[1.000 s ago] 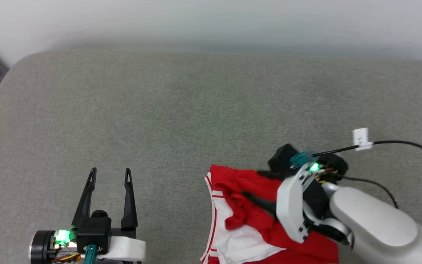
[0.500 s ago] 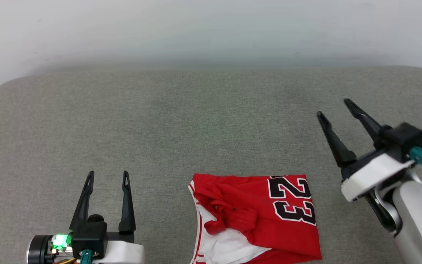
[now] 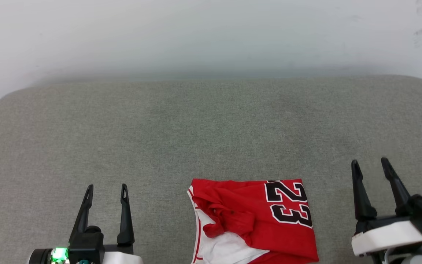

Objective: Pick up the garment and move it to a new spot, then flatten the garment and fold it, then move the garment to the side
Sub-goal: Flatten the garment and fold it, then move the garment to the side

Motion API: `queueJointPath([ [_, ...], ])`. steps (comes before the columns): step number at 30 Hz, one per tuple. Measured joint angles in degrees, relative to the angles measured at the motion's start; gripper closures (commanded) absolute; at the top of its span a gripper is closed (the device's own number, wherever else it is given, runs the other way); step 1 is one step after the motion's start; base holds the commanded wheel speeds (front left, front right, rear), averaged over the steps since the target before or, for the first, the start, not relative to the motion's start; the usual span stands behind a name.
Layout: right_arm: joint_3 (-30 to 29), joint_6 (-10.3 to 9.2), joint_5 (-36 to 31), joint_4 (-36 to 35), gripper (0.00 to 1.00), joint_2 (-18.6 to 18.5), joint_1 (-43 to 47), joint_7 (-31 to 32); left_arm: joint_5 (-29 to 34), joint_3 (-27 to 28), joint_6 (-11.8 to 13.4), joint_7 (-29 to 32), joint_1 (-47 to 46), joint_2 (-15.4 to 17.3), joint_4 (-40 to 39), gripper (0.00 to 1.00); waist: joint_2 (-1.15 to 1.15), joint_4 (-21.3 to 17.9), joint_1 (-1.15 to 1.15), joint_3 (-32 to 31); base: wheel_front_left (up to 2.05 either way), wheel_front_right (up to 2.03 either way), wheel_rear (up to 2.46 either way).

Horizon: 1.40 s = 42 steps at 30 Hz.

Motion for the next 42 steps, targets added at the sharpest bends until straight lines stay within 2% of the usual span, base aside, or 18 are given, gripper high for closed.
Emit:
queueJointPath([
  [11,-1.1,0.0,-0.8,-5.1,0.0,2.5,8.8,0.0,-0.3,0.9,-1.6,0.0,2.5,-0.8,0.4,0.0,0.0,0.9,0.0,-2.0,0.0,0.0,0.0],
  [21,-1.3,-0.01,-1.4,-6.7,0.0,2.7,7.8,0.0,-0.5,1.8,-3.4,0.0,3.0,-1.5,0.7,0.0,0.0,1.2,0.0,-2.1,0.0,0.0,0.0],
  [24,-1.2,0.0,-1.6,-7.5,0.0,1.2,4.1,0.0,-0.5,2.1,-3.8,0.0,3.0,-1.7,0.9,0.0,0.0,1.3,0.0,-1.9,0.0,0.0,0.0],
  [29,1.2,0.0,-1.9,-7.7,0.0,-4.9,-4.3,1.5,-0.4,2.5,-4.3,0.0,3.0,-1.9,1.2,0.0,0.0,1.4,0.0,-1.7,0.0,0.0,0.0],
  [32,4.0,0.0,-1.0,-7.2,0.0,-9.4,-9.8,6.9,-0.4,2.7,-4.6,0.0,2.8,-2.2,1.3,0.0,0.0,1.5,0.0,-1.2,0.0,0.0,0.0],
  [34,7.1,-0.01,1.1,-6.2,0.0,-12.5,-12.5,13.9,-0.4,2.7,-5.0,0.0,2.3,-2.3,1.4,0.0,0.0,1.7,0.0,-0.8,0.0,0.0,0.0],
  [37,11.8,0.0,8.2,-4.7,0.0,-17.1,-15.7,26.3,-0.4,2.7,-5.3,0.0,1.6,-2.4,1.4,0.0,0.0,1.9,0.0,0.0,0.0,0.0,0.0],
  [42,15.8,0.0,22.7,-2.0,0.0,-24.0,-18.5,46.2,-0.4,2.8,-5.7,0.0,0.2,-2.7,1.4,0.0,0.0,2.4,0.0,1.6,0.0,0.0,0.0],
])
